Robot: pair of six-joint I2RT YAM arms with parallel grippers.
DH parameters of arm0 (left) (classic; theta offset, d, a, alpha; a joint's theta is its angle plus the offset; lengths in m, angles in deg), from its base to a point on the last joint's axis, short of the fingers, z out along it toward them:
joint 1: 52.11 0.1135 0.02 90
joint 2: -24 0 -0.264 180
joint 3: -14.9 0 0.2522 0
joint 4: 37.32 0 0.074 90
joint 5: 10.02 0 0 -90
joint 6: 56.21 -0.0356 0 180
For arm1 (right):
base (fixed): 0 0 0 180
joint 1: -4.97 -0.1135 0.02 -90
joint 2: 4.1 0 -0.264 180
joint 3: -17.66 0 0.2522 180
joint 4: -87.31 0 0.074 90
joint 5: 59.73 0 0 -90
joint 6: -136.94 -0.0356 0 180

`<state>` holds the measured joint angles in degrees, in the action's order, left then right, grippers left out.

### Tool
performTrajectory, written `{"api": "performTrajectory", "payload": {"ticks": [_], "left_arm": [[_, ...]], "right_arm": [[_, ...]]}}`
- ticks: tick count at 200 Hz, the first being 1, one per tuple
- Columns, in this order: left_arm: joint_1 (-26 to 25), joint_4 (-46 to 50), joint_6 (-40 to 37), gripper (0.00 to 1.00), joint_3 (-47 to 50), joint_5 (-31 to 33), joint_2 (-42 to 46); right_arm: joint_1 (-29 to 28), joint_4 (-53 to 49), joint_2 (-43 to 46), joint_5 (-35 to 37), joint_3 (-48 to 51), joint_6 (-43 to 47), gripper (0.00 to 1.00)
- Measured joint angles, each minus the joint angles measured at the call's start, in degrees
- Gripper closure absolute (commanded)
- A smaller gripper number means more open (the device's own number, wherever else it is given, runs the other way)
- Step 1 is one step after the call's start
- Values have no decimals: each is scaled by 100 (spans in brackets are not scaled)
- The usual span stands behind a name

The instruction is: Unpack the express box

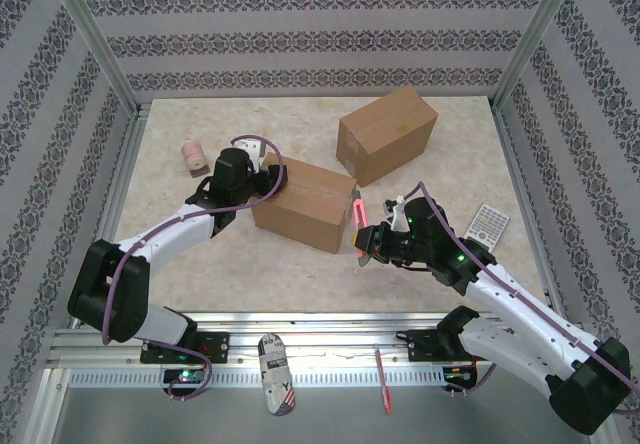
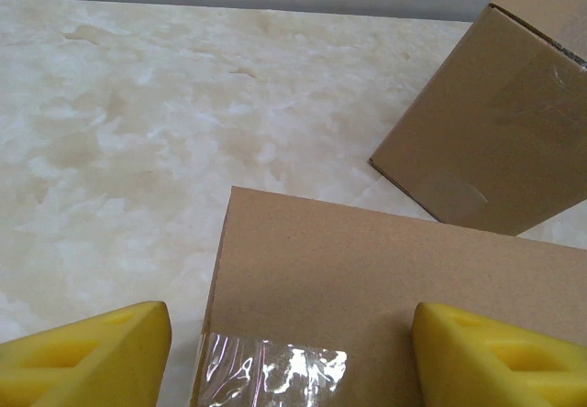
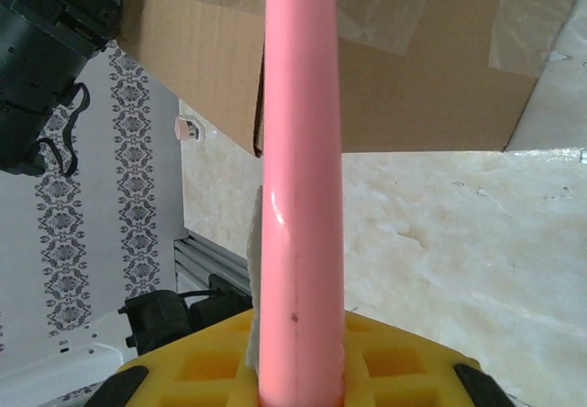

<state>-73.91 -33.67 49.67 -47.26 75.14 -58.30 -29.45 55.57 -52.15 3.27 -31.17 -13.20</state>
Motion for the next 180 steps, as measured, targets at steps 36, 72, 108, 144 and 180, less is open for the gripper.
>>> {"api": "performTrajectory", "payload": {"ticks": [36, 72, 108, 144, 180], "left_arm": [[0, 0, 0, 30, 0, 0, 0], [0, 0, 0, 30, 0, 0, 2], [0, 2, 0, 30, 0, 0, 2], [0, 2, 2, 30, 0, 0, 2], [0, 13, 4, 30, 0, 2, 0]], "right_arm": [[0, 68, 0, 0, 46, -15, 100], [0, 83, 0, 0, 107, -17, 100], [-35, 111, 0, 9, 122, -42, 100], [-68, 116, -2, 42, 125, -105, 100], [-140, 114, 0, 103, 125, -133, 100]]}}
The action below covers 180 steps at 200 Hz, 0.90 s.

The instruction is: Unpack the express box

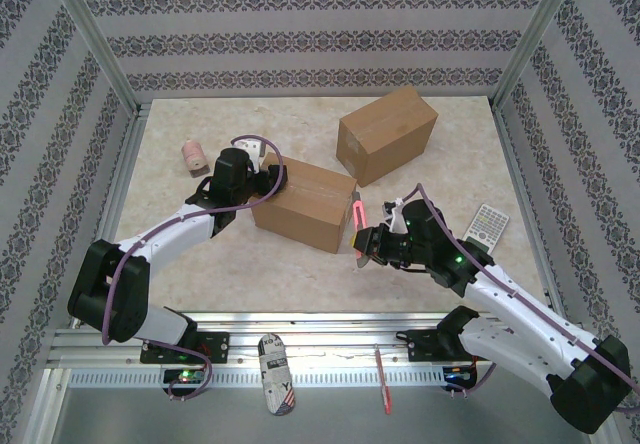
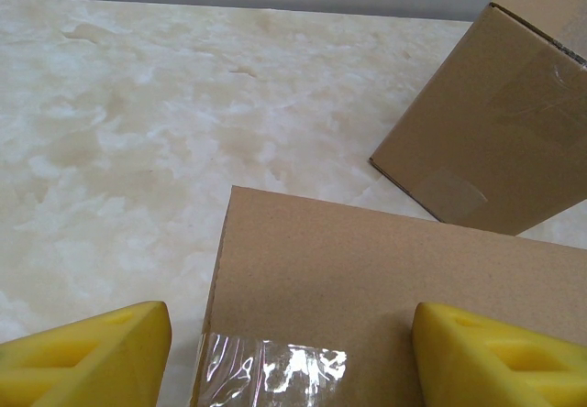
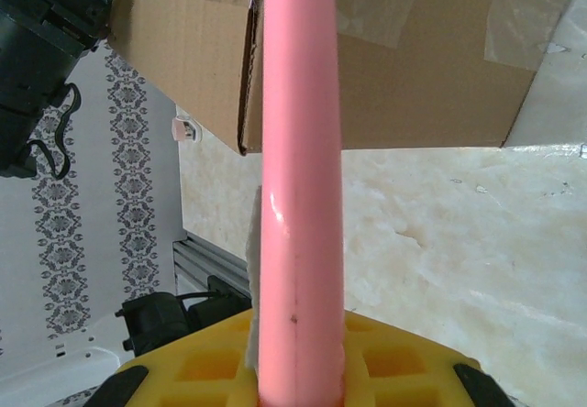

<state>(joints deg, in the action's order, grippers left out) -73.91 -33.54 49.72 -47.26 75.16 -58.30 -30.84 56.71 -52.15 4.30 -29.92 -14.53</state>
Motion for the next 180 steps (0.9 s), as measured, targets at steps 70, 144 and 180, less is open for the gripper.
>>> {"api": "performTrajectory", "payload": {"ticks": [70, 144, 180], "left_arm": [[0, 2, 2, 30, -2, 17, -15], [0, 7, 24, 31, -111, 79, -160], [0, 7, 57, 32, -114, 79, -205]], "right_arm": [[-354, 101, -33, 380, 0, -210, 100], [-702, 168, -28, 726, 4, -476, 100], [-748, 168, -9, 772, 11, -531, 100]]}}
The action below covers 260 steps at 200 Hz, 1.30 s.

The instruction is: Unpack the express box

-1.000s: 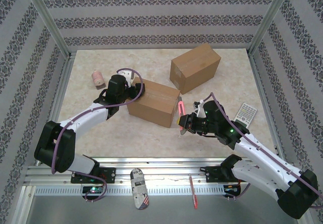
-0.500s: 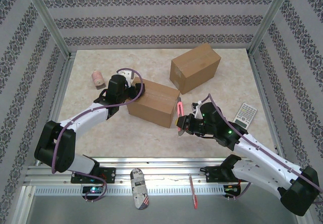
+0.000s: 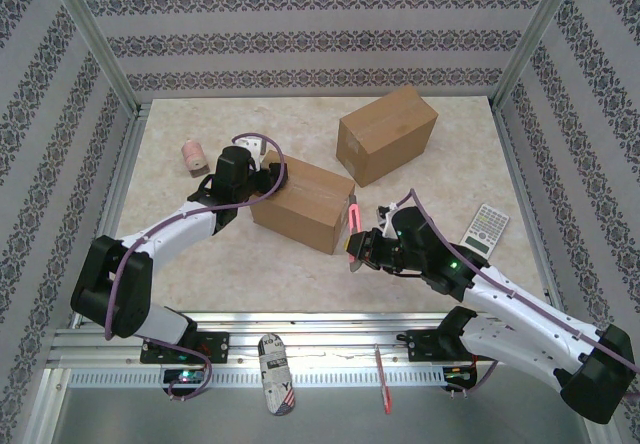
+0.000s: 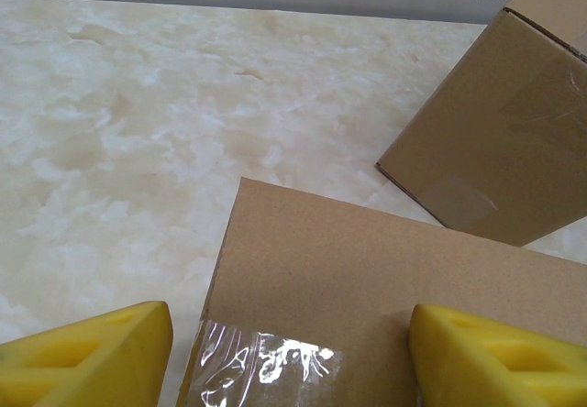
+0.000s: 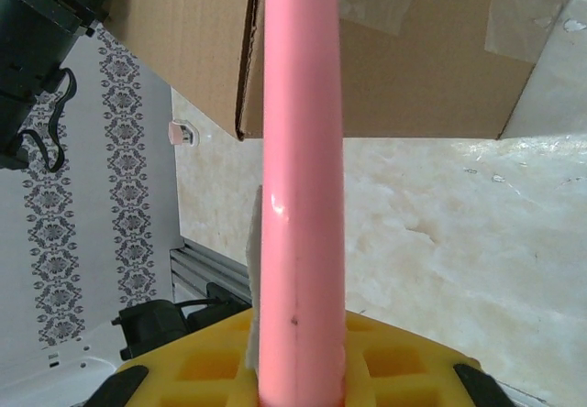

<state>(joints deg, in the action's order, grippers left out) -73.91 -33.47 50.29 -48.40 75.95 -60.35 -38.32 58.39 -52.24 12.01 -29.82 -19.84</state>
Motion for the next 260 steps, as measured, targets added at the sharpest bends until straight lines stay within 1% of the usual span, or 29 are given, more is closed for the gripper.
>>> {"api": "performTrajectory", "payload": {"ticks": [141, 260], "left_arm": [[-22, 44, 28, 33, -37, 31, -83], [-22, 127, 28, 33, -114, 68, -142]], "right_arm": [[-2, 87, -39, -46, -2, 2, 100], [-402, 107, -33, 164, -2, -243, 100]]}}
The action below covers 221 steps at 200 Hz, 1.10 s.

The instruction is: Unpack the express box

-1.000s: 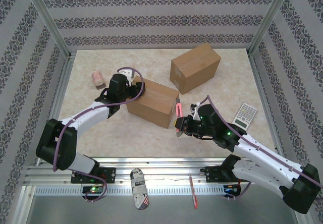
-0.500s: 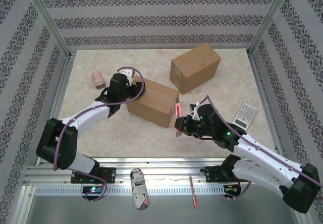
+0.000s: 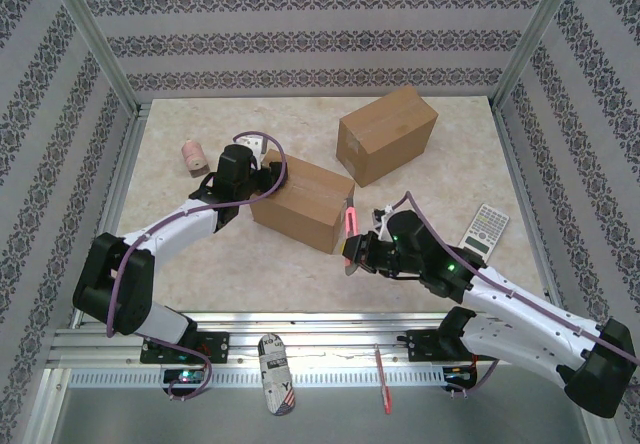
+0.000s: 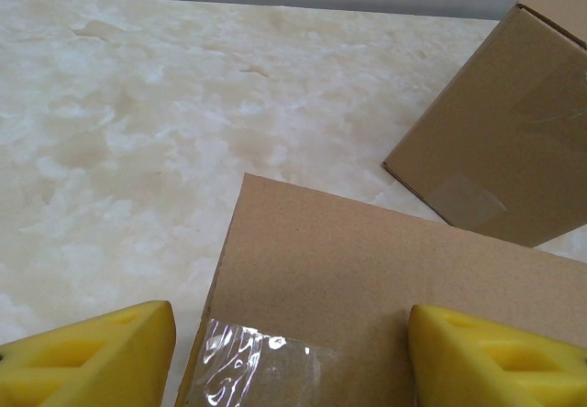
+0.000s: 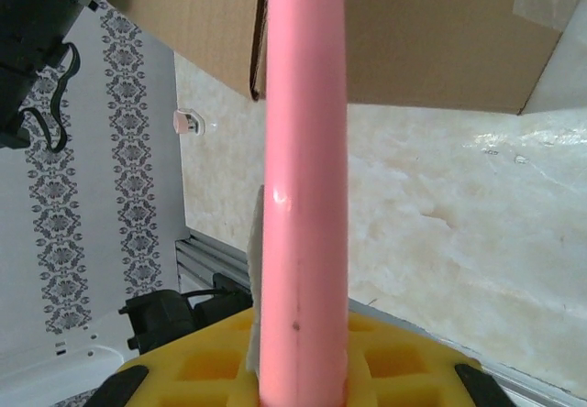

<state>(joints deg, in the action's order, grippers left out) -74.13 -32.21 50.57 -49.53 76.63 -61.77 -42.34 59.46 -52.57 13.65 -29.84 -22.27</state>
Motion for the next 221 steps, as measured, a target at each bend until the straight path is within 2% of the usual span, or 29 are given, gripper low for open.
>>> {"api": "performTrajectory", "payload": {"ticks": [221], "left_arm": [[0, 74, -4, 33, -111, 26, -98]], "right_arm": [[-1174, -37, 42, 682, 0, -463, 100]]}}
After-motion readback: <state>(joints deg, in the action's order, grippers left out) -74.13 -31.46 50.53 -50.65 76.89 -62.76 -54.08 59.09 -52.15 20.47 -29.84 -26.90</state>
